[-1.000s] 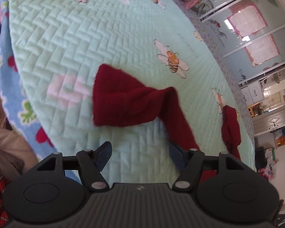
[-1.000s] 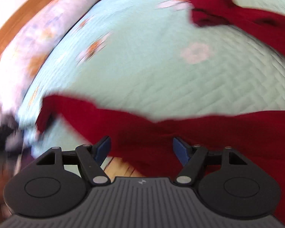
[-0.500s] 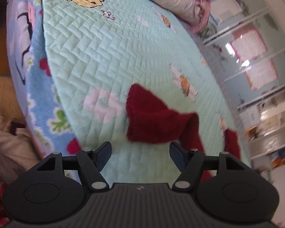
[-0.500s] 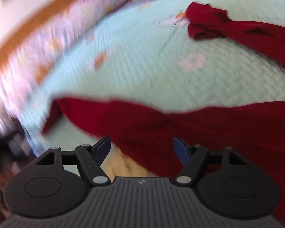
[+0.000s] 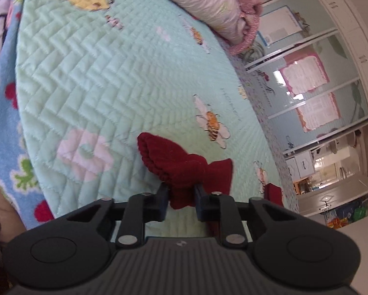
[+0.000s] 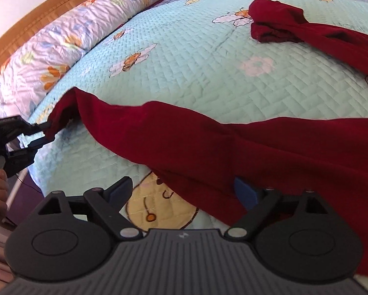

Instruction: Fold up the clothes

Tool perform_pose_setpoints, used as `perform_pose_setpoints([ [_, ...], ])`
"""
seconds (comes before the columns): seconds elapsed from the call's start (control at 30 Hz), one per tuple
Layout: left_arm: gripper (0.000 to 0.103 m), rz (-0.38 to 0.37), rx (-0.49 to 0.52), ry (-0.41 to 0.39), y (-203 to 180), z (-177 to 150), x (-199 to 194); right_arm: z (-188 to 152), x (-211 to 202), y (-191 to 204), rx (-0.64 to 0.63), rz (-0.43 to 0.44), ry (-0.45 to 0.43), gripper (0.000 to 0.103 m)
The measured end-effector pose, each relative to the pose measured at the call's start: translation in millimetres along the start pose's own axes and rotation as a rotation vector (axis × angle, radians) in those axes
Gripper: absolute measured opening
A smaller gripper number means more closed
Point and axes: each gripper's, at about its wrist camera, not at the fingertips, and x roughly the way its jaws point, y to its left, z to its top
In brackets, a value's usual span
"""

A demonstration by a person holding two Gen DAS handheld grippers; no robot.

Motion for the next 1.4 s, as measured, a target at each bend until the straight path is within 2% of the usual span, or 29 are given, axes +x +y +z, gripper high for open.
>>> perform_pose_setpoints([
  [0.1, 0.014, -0.023, 0.021, -0.085, -11, 11, -17, -2, -17, -5, 0.053, 0.067, 0.0, 0.09],
  [0.13, 0.008, -0.029, 0.017, -0.119, -14, 17, -23, -5, -26, -6, 0.054, 0.078, -0.009, 0.09],
  [0.2, 0.006, -0.048, 0.02, -0.165, -20, 29, -32, -12, -45, -9, 0.034, 0.062, -0.035, 0.09],
  [0.27, 0.006, -0.064, 0.051, -0.168, -29, 40, -32, -21, -61, -12, 0.001, 0.006, -0.061, 0.09],
  [0.37, 0.006, -0.057, 0.086, -0.142, -41, 49, -24, -25, -62, -9, -0.029, -0.011, -0.063, 0.09],
  [0.4, 0.007, -0.037, 0.109, -0.125, -45, 47, -21, -26, -62, -7, -0.039, -0.013, -0.062, 0.09],
  [0.47, 0.021, 0.022, 0.166, -0.079, -52, 36, -15, -28, -61, -4, -0.057, -0.018, -0.06, 0.09],
  [0.5, 0.043, 0.069, 0.205, -0.045, -52, 27, -10, -29, -61, -3, -0.066, -0.021, -0.059, 0.09],
  [0.53, 0.058, 0.128, 0.244, -0.001, -53, 15, -4, -30, -60, -1, -0.076, -0.023, -0.058, 0.09],
  [0.6, 0.058, 0.201, 0.289, 0.093, -49, -9, 6, -32, -60, 2, -0.094, -0.028, -0.056, 0.09],
  [0.67, 0.058, 0.21, 0.285, 0.172, -39, -28, 14, -34, -59, 5, -0.113, -0.033, -0.054, 0.09],
  [0.73, 0.055, 0.223, 0.268, 0.21, -31, -38, 20, -36, -58, 8, -0.131, -0.037, -0.052, 0.09],
  [0.8, 0.053, 0.276, 0.353, 0.156, -42, -36, 22, -39, -57, 11, -0.148, -0.045, -0.045, 0.09],
  [0.87, 0.055, 0.308, 0.52, 0.068, -67, -36, 21, -40, -54, 12, -0.14, -0.051, -0.031, 0.09],
  [0.9, 0.059, 0.314, 0.609, 0.062, -79, -38, 25, -41, -54, 11, -0.127, -0.049, -0.027, 0.09],
  [0.97, 0.059, 0.302, 0.768, 0.107, -96, -46, 40, -42, -53, 6, -0.099, -0.051, -0.025, 0.09],
  [1.03, 0.059, 0.259, 0.869, 0.16, -103, -56, 53, -41, -53, 1, -0.069, -0.066, -0.026, 0.09],
  [1.1, 0.059, 0.235, 0.92, 0.181, -108, -65, 63, -40, -52, -5, -0.037, -0.068, -0.023, 0.09],
  [1.17, 0.061, 0.211, 0.915, 0.218, -109, -68, 76, -39, -50, -8, -0.024, -0.072, -0.02, 0.09],
  [1.23, 0.056, 0.205, 0.891, 0.261, -108, -71, 92, -36, -47, -6, -0.051, -0.08, -0.02, 0.09],
  [1.27, 0.047, 0.212, 0.9, 0.276, -108, -74, 100, -35, -46, -5, -0.065, -0.085, -0.02, 0.09],
  [1.3, 0.019, 0.219, 0.909, 0.292, -107, -77, 108, -33, -45, -4, -0.078, -0.089, -0.02, 0.09],
  [1.4, 0.013, 0.225, 0.92, 0.276, -109, -81, 114, -29, -41, -2, -0.119, -0.103, -0.02, 0.09],
])
